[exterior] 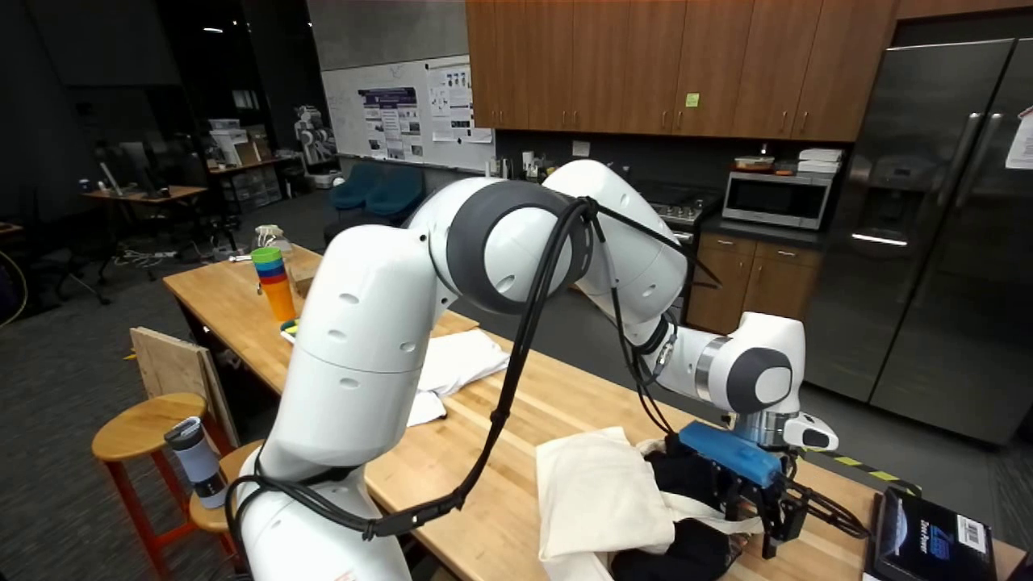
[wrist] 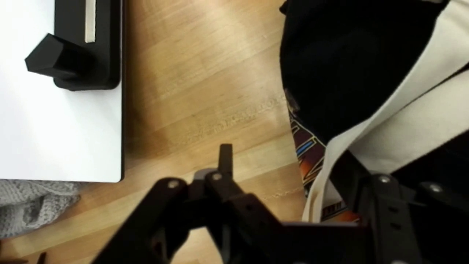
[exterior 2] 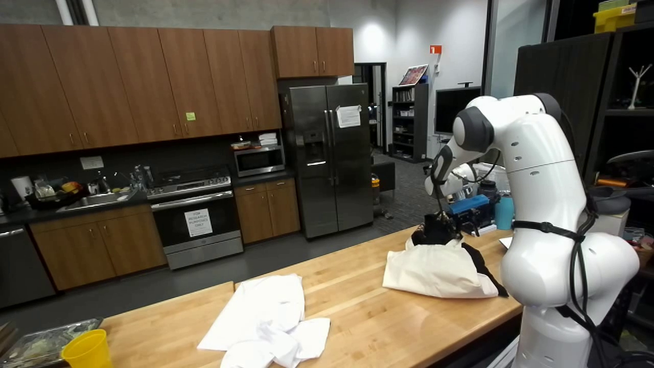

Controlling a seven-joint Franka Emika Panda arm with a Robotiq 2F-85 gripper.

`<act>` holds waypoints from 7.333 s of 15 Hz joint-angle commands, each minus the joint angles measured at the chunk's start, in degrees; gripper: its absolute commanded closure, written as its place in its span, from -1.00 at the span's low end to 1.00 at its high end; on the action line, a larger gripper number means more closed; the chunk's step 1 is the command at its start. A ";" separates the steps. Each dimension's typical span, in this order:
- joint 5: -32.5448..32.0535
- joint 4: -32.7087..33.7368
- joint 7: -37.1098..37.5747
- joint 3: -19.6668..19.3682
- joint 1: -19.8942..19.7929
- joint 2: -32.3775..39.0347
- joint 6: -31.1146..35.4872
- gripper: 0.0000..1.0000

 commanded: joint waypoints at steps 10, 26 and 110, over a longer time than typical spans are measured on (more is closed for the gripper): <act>2.32 1.63 0.33 -0.60 -1.81 -0.56 -1.63 0.99; 0.63 8.22 -2.56 1.96 2.23 -24.58 13.01 0.99; 15.83 -33.24 -31.62 7.14 7.04 -23.15 27.47 0.52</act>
